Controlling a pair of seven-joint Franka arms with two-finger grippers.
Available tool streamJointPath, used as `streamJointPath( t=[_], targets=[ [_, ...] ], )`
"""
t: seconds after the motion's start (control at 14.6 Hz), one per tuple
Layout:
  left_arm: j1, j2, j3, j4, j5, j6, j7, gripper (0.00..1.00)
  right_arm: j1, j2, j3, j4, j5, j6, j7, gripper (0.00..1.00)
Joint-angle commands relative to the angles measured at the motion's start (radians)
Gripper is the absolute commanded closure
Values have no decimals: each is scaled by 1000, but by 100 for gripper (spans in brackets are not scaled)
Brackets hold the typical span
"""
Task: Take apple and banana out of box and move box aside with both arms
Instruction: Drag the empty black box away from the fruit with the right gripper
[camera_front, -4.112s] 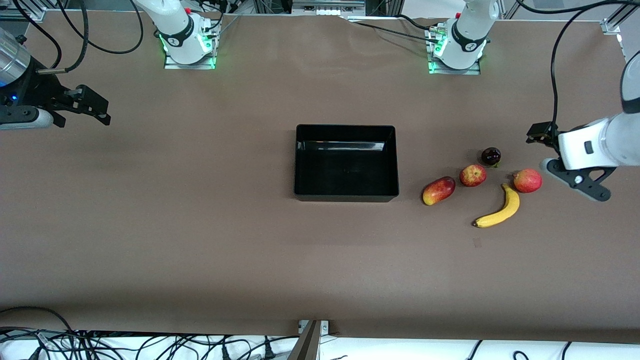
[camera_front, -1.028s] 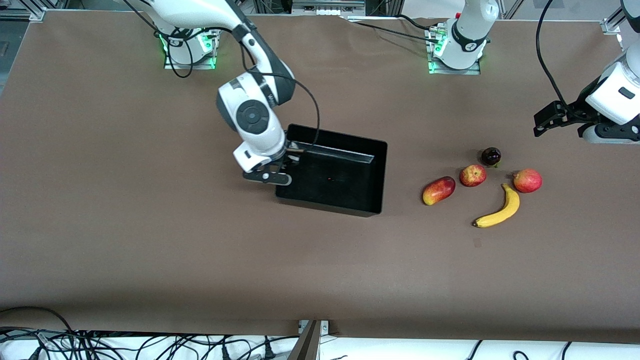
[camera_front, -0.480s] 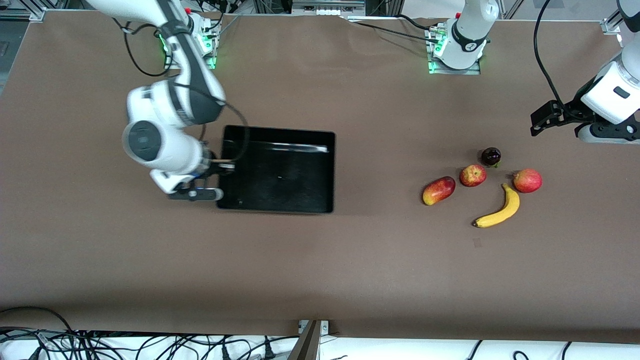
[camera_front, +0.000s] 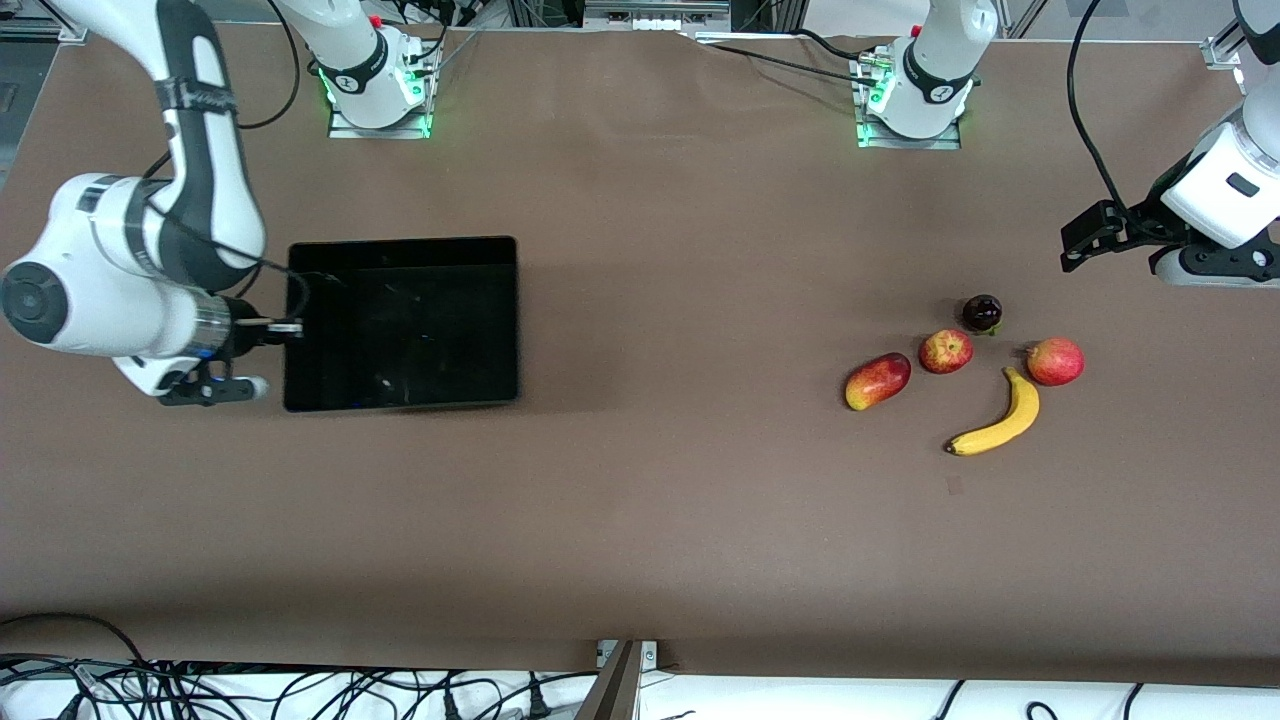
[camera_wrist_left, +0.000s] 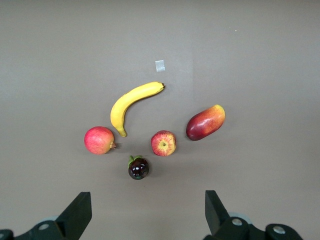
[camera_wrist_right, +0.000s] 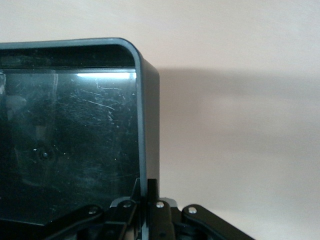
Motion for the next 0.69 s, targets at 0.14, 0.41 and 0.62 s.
streamJointPath(
  t=[0.14, 0.41, 0.62],
  targets=[
    [-4, 16, -2, 33, 22, -33, -12, 0, -44, -34, -40, -138, 80, 135, -181, 100],
    [-4, 16, -2, 33, 22, -34, -12, 0, -57, 3, -41, -138, 129, 194, -193, 100],
    [-4, 16, -2, 33, 22, -36, -12, 0, -74, 67, -38, -138, 238, 238, -290, 100]
  ],
)
